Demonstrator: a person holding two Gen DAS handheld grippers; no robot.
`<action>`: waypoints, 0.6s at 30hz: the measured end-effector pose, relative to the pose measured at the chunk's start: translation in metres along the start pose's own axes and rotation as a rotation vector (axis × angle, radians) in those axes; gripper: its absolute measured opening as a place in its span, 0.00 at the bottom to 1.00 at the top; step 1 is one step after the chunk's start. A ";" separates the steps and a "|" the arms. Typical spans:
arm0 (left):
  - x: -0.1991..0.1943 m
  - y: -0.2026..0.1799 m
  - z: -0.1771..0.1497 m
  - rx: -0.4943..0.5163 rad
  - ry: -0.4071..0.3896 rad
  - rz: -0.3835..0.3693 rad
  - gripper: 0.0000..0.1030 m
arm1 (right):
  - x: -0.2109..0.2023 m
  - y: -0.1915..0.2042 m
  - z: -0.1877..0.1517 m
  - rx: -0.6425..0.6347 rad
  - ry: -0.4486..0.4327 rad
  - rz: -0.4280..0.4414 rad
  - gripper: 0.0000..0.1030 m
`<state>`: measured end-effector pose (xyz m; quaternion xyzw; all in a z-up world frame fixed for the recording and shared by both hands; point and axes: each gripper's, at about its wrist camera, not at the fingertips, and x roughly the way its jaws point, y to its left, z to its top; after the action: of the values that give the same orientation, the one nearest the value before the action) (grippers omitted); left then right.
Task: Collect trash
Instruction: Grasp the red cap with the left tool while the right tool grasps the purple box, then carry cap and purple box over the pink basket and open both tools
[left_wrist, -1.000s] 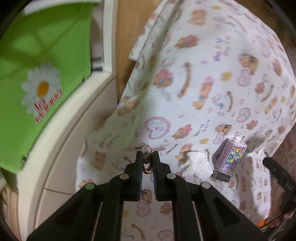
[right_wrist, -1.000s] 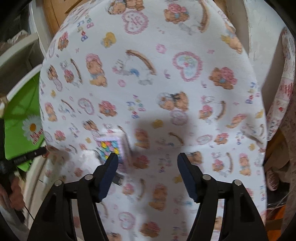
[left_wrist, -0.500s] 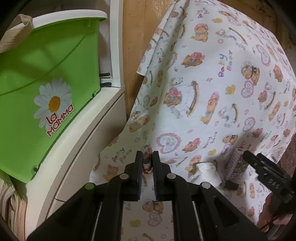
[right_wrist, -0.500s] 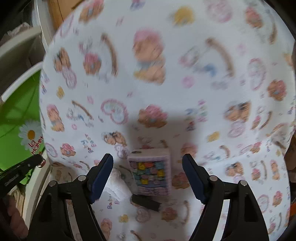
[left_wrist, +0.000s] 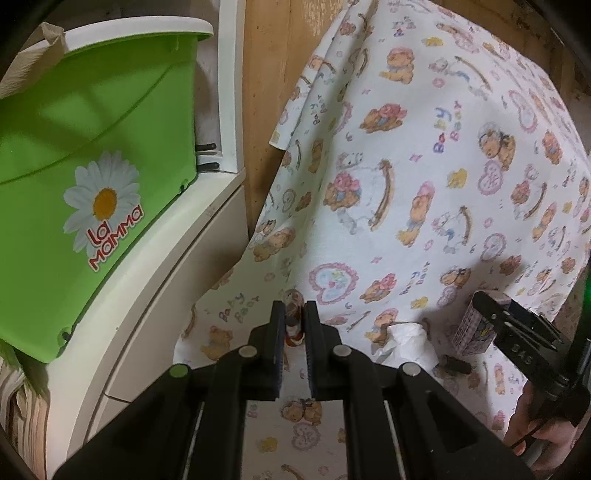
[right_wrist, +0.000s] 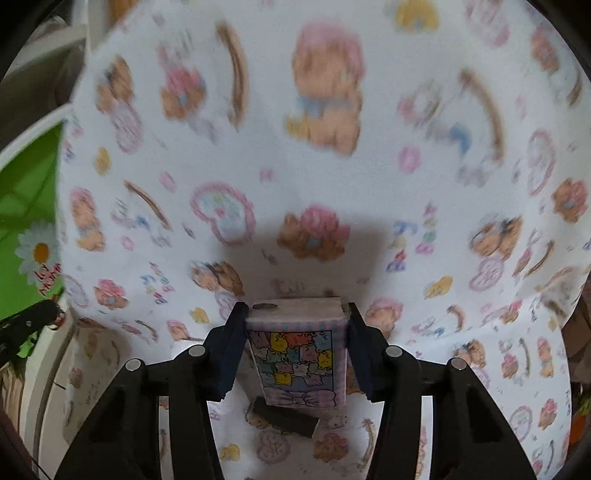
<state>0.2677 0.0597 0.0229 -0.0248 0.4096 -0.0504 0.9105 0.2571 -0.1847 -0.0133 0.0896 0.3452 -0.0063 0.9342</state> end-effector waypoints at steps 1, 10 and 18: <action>-0.002 0.000 0.000 -0.002 0.001 -0.007 0.09 | -0.005 -0.001 0.000 -0.002 -0.011 0.019 0.52; -0.017 -0.006 -0.026 -0.024 0.049 -0.053 0.09 | -0.055 -0.037 -0.003 0.021 -0.057 0.199 0.52; -0.067 -0.032 -0.056 -0.043 0.008 -0.132 0.08 | -0.107 -0.049 -0.024 0.007 -0.062 0.224 0.53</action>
<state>0.1798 0.0353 0.0382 -0.0711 0.4117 -0.1016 0.9028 0.1570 -0.2340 0.0300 0.1306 0.3040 0.0943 0.9389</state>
